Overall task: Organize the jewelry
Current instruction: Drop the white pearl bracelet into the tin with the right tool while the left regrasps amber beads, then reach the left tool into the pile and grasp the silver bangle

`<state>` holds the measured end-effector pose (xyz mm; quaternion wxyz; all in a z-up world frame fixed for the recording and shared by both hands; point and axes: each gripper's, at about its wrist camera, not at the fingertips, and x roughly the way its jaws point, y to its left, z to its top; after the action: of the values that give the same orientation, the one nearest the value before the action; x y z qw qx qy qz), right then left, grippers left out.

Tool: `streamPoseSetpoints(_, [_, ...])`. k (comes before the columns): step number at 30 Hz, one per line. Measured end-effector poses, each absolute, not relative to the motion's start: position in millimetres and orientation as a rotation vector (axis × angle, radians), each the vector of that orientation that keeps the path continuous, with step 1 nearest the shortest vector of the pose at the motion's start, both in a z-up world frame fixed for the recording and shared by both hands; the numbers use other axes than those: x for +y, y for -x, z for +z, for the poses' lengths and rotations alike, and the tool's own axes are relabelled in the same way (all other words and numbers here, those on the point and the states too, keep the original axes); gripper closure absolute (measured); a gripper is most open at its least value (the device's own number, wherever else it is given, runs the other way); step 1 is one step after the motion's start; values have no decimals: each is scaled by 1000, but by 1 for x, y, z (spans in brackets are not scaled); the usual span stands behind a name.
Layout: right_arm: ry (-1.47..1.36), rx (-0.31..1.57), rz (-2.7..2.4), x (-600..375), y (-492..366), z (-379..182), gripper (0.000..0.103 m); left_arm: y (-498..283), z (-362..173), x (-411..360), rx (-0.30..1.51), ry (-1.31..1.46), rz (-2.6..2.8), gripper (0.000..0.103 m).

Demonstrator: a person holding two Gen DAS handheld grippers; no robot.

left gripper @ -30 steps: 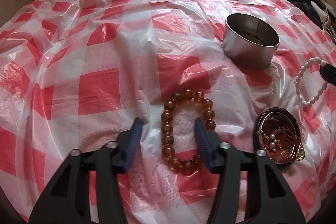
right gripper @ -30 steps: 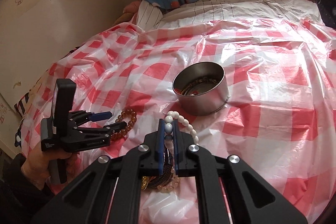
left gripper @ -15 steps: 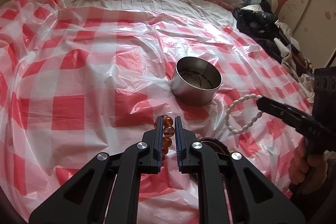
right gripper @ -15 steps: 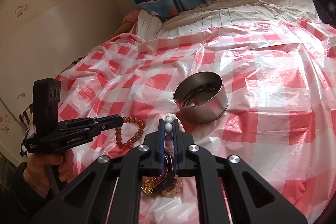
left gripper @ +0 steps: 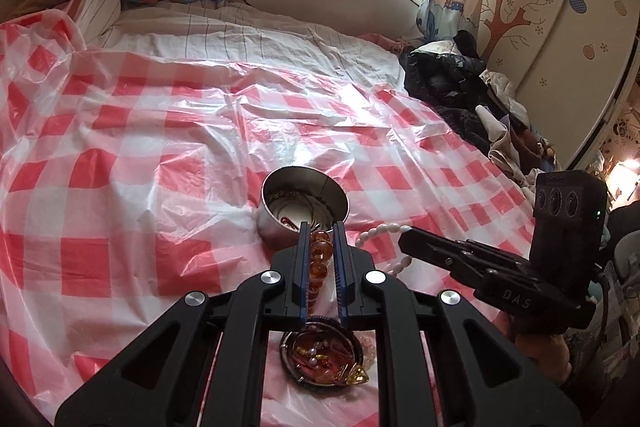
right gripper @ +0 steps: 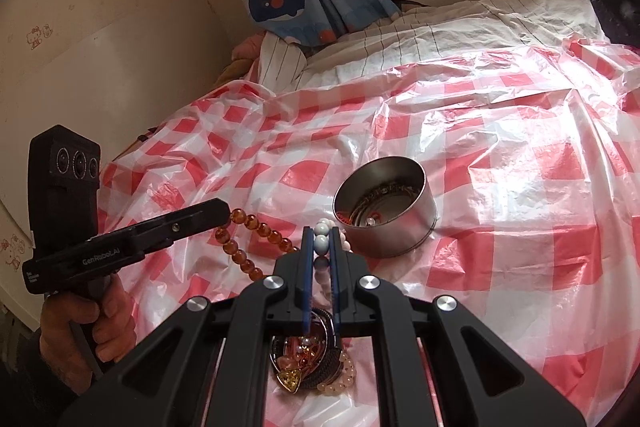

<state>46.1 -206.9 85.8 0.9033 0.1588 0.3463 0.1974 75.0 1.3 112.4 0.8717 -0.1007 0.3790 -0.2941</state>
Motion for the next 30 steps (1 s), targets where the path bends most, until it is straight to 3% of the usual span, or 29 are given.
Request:
streamPoseSetpoints(10, [-307, 671, 388, -202, -83, 97, 95, -120, 131, -29, 765, 264, -673, 93])
streamPoseSetpoints(14, [-245, 699, 355, -198, -115, 86, 93, -161, 105, -41, 851, 305, -607, 92])
streamPoseSetpoints(15, [-215, 746, 336, -196, -127, 77, 76, -172, 92, -46, 917, 279, -572, 92])
streamPoseSetpoints(17, [-205, 789, 297, -199, -137, 67, 60, -178, 74, -49, 984, 229, -519, 91])
streamPoseSetpoints(18, [-202, 795, 285, -201, -136, 65, 60, -173, 70, -47, 984, 210, -517, 89])
streamPoseSetpoints(20, [-208, 796, 265, -206, -128, 66, 60, -160, 69, -40, 972, 175, -500, 75])
streamPoseSetpoints(26, [-224, 851, 245, -220, -77, 60, 58, -99, 66, -8, 957, 97, -453, 56])
streamPoseSetpoints(30, [-234, 913, 226, -220, -30, 36, 51, -54, 51, 12, 977, 89, -411, 52])
